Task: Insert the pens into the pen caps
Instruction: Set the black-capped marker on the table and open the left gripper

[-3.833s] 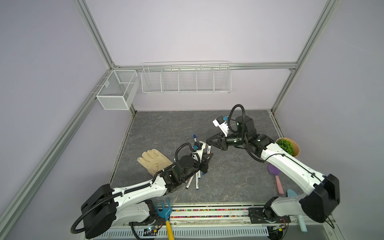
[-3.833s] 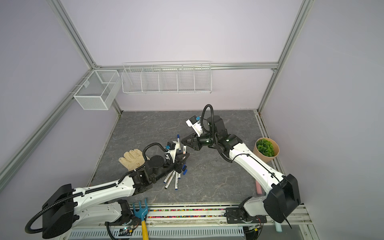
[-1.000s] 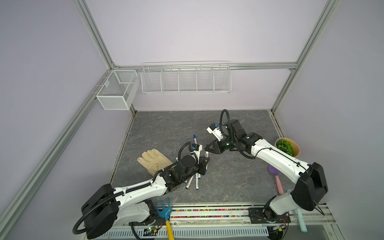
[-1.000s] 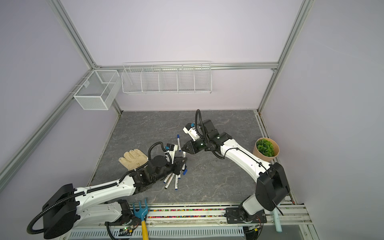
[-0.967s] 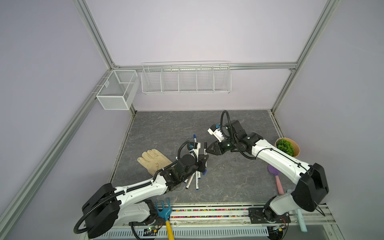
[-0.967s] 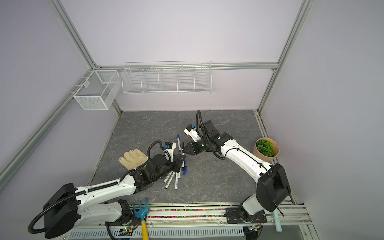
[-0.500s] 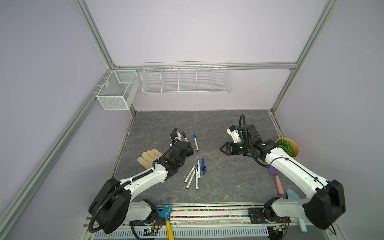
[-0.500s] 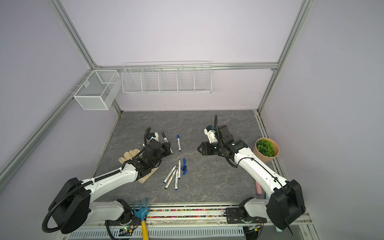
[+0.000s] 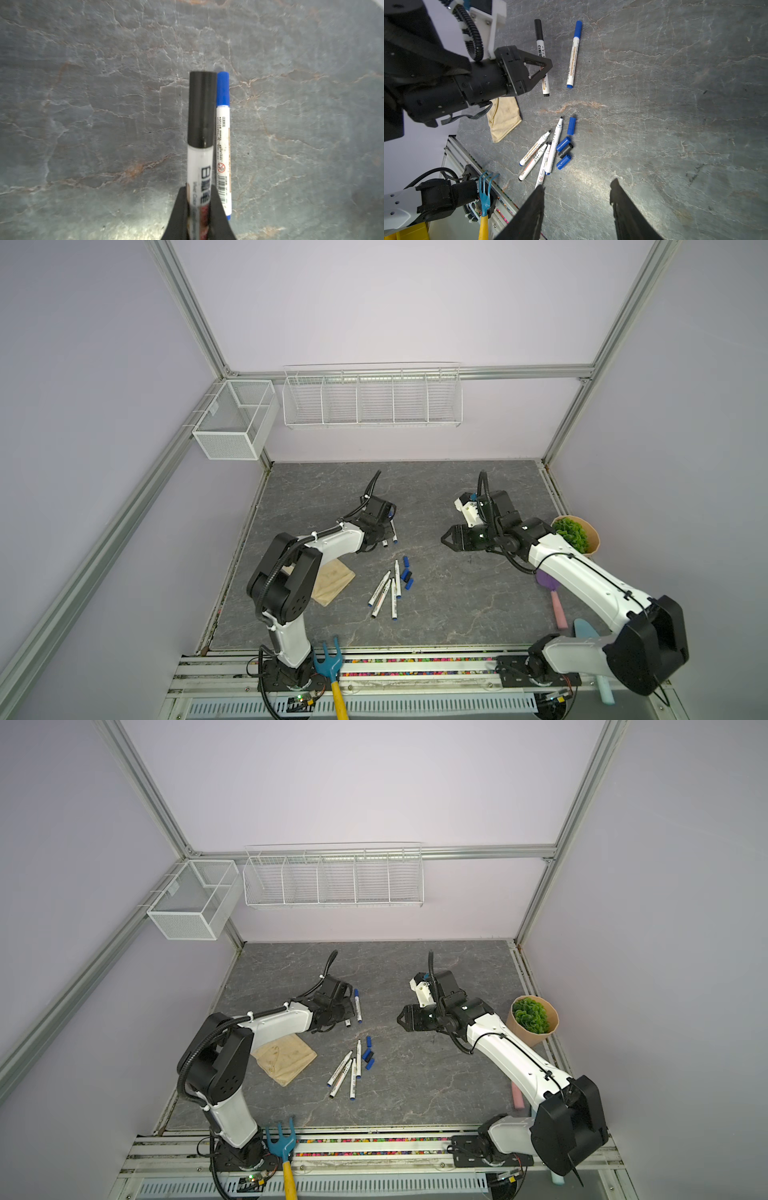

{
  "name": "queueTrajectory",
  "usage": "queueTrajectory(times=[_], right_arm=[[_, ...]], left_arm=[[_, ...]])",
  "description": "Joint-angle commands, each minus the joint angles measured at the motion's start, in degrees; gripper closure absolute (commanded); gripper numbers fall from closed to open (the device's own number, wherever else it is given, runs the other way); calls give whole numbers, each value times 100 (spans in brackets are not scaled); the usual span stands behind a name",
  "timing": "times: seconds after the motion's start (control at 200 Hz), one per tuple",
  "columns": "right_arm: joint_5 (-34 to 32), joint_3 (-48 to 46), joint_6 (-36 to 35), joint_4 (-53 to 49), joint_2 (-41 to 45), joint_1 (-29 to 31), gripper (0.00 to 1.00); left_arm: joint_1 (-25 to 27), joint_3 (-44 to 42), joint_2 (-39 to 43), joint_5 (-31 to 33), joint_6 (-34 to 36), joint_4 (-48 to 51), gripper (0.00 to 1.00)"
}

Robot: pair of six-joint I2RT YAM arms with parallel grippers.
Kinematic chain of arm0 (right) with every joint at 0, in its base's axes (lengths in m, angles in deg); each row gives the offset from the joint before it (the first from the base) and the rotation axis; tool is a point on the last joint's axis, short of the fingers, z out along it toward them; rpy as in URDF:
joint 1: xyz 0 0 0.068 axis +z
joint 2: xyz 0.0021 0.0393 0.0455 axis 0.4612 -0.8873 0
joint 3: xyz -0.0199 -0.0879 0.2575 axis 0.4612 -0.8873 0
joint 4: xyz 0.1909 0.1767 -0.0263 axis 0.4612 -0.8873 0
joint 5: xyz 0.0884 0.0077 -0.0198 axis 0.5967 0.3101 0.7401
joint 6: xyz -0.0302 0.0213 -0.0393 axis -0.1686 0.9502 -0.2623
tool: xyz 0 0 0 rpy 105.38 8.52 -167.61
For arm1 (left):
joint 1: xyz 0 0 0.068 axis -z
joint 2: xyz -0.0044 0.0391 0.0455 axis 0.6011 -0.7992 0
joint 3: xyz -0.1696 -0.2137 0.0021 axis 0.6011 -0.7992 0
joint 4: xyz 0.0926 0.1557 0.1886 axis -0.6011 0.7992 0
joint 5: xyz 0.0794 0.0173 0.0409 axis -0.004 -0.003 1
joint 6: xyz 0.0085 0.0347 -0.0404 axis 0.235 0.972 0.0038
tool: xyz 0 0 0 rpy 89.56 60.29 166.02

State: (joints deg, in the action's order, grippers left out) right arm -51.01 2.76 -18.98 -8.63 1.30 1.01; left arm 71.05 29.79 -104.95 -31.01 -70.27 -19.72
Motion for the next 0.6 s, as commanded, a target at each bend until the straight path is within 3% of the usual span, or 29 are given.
queueTrajectory(times=[0.0, 0.14, 0.19, 0.315, 0.595], right_arm=[[-126, -59, -99, -118, 178, -33, 46], [-131, -68, -125, -124, 210, -30, 46], [-118, -68, -123, -129, 205, -27, 46], [-90, -68, -123, -112, 179, -33, 46], [-62, -60, -167, -112, 178, -36, 47]], left_arm=[[-45, 277, -177, 49, 127, 542, 90], [-48, 396, -319, 96, 105, 644, 83], [-53, 409, -333, 96, 93, 670, 74], [-52, 398, -301, 1, 96, 651, 67], [-37, 36, 221, -198, 172, 407, 66]])
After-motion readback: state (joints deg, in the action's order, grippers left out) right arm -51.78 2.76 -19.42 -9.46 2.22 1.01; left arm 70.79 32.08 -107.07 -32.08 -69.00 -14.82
